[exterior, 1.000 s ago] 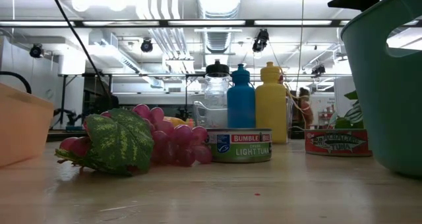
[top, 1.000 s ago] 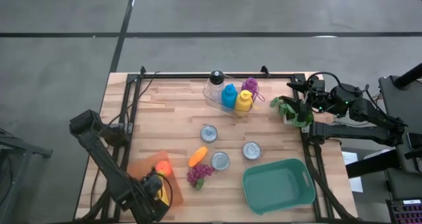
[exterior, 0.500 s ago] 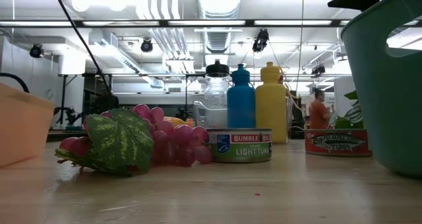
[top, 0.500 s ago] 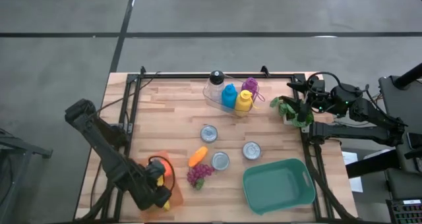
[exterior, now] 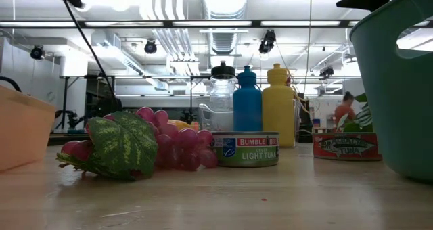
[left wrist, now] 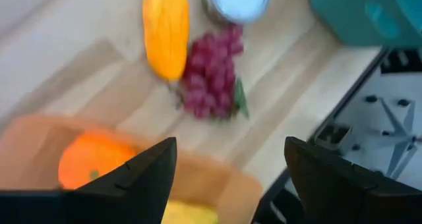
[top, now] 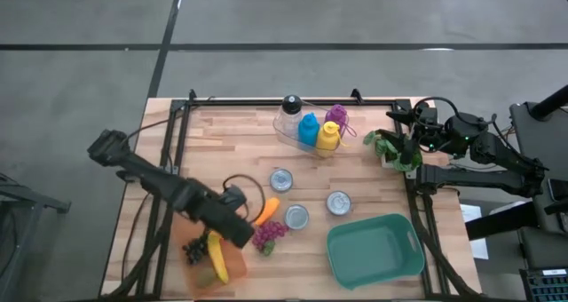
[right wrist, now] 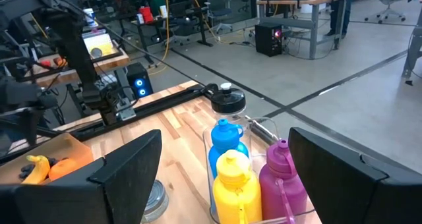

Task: Pick & Place Food Item
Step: Put the mango into the orange bin

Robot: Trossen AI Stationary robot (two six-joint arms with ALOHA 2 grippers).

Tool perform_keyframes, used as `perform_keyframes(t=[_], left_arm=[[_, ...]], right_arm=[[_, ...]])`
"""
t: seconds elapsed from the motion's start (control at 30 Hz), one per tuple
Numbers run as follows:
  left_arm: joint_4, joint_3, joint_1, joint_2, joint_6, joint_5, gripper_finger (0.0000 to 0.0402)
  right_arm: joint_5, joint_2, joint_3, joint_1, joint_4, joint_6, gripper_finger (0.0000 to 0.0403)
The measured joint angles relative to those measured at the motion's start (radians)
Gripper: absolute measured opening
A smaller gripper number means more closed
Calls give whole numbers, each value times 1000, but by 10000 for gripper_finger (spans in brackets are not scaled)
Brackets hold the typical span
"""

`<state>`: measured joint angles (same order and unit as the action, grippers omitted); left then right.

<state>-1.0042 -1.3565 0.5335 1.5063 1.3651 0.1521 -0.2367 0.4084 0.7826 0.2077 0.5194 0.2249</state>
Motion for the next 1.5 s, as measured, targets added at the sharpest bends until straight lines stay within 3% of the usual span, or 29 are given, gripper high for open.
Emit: perform_keyframes(t=[0.3,0.6,0.77,1.5], left_arm=[[44,2,-174,3,-84,4,289],[98,3,-295,3,-188,6,335],[105,4,-349,37,-188,6,341],[159,9,-371,299,-292,-165,342]], right_arm=[[0,0,0,0,0,0,329],[0,0,0,0,0,0,329],[0,0,0,0,0,0,329],[-1,0,0,0,0,0,329]])
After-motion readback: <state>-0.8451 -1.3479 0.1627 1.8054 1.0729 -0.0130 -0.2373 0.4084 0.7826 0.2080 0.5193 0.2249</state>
